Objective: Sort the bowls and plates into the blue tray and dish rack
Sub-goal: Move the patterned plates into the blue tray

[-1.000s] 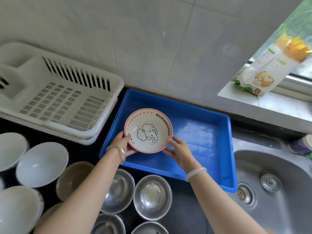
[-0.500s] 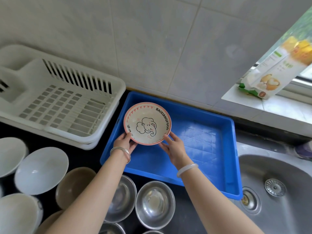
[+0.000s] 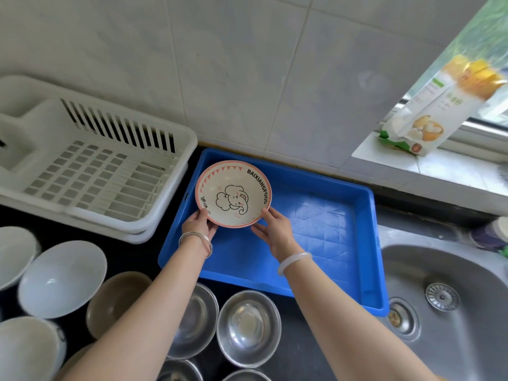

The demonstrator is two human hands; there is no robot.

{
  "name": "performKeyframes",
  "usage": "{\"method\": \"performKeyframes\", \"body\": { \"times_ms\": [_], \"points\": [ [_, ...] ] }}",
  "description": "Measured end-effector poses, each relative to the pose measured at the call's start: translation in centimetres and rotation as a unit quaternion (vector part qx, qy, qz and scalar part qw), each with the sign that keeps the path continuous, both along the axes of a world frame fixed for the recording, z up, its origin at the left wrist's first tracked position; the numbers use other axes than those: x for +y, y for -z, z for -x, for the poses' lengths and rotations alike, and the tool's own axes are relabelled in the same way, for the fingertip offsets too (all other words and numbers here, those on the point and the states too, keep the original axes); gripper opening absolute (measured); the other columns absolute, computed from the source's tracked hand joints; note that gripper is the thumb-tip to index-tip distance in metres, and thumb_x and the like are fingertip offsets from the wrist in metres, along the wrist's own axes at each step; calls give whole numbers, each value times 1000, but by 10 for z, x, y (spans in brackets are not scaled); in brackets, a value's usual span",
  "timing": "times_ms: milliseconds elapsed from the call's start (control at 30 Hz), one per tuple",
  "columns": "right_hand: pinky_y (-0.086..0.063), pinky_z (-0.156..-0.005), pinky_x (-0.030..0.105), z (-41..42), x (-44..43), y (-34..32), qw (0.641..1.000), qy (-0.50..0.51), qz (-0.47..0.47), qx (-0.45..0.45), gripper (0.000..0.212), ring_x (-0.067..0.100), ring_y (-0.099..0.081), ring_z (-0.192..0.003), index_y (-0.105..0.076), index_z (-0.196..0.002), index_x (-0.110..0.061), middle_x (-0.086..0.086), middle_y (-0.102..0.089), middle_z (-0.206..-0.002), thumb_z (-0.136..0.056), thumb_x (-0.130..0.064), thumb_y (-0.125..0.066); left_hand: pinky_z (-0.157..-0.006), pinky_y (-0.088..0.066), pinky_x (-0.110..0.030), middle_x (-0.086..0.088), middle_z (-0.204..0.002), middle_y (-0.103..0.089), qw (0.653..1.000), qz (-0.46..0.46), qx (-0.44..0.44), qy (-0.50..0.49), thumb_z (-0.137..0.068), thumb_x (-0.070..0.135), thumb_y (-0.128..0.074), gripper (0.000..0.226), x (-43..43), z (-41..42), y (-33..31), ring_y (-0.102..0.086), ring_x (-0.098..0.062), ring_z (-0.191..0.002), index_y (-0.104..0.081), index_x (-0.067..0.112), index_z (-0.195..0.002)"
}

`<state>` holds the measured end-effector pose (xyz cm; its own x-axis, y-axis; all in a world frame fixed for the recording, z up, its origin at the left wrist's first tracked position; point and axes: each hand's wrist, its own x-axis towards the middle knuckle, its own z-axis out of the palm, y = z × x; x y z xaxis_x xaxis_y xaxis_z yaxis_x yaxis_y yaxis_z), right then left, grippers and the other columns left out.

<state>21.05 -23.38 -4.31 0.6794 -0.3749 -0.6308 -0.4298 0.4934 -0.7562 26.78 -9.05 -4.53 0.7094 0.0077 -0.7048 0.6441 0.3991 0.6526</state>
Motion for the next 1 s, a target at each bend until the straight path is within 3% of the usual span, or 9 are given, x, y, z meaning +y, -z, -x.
{"method": "performKeyframes", "body": {
  "times_ms": [167, 267, 400, 567, 633, 733, 833, 933, 1000],
  "points": [
    [-53, -81, 29, 14, -1, -9, 998, -57, 23, 5, 39, 25, -59, -108, -51, -133, -20, 2, -56, -131, -98, -36, -46, -87, -48, -26, -14, -115, -57, 1000, 1, 5, -4, -94, 22, -50, 36, -8, 23, -11, -56, -20, -104, -54, 1, -122],
    [-51, -88, 33, 30, -5, -17, 996, -73, 57, 8, 41, 25, -57, -107, -47, -136, -18, 4, -53, -131, -99, -35, -43, -76, -47, -23, -12, -107, -49, 999, 6, 16, 31, -93, 24, -49, 21, -15, 47, -23, -53, -17, -86, -58, 5, -94],
    [-49, -82, 31, 70, -20, -39, 994, -65, 91, 4, 32, 23, -60, -99, -54, -124, -16, 7, -59, -123, -99, -32, -43, -101, -40, -30, -15, -128, -47, 995, -3, -12, 99, -95, 21, -46, 41, -30, 89, -47, -47, -27, -122, -44, -2, -128],
    [-49, -72, 25, 162, -55, -64, 982, -77, 174, 13, 25, 16, -64, -89, -61, -108, -23, 0, -66, -105, -99, -35, -40, -96, -40, -29, -17, -125, -52, 969, -18, -23, 244, -96, 13, -45, 37, -61, 161, -73, -53, -30, -115, -45, -3, -129],
    [-48, -74, 27, 208, -70, -66, 971, -68, 224, 41, 24, 15, -63, -88, -62, -106, -25, 1, -67, -106, -99, -34, -41, -92, -42, -28, -17, -126, -53, 952, -17, -21, 305, -96, 11, -45, 35, -76, 192, -77, -56, -28, -110, -46, -2, -129],
    [-49, -84, 32, 277, -94, -65, 940, -53, 325, 87, 22, 17, -63, -94, -66, -108, -22, 4, -70, -109, -98, -27, -47, -73, -44, -18, -9, -109, -54, 910, -22, -20, 414, -96, 10, -44, 35, -100, 236, -75, -55, -16, -85, -46, 0, -129],
    [-38, -75, 15, 344, -117, -63, 895, -43, 418, 153, 23, 9, -60, -95, -67, -112, -19, 0, -70, -109, -95, -23, -52, -63, -43, -13, -5, -96, -57, 868, -44, -23, 495, -94, 6, -47, 35, -120, 278, -64, -52, -11, -78, -47, 1, -129],
    [-42, -89, 25, 397, -131, -56, 861, -35, 455, 224, 30, 19, -60, -113, -62, -122, -16, 3, -67, -121, -94, -21, -54, -70, -46, -19, -10, -128, -52, 820, -88, -43, 564, -91, 10, -54, 43, -138, 316, -52, -54, -19, -104, -46, 9, -133],
    [-41, -97, 31, 421, -136, -51, 855, -34, 455, 249, 35, 23, -57, -119, -58, -128, -13, 6, -64, -127, -93, -17, -55, -84, -51, -34, -10, -136, -47, 805, -88, -17, 586, -89, 10, -57, 50, -148, 334, -44, -52, -26, -117, -42, 14, -137]
  ]
}}
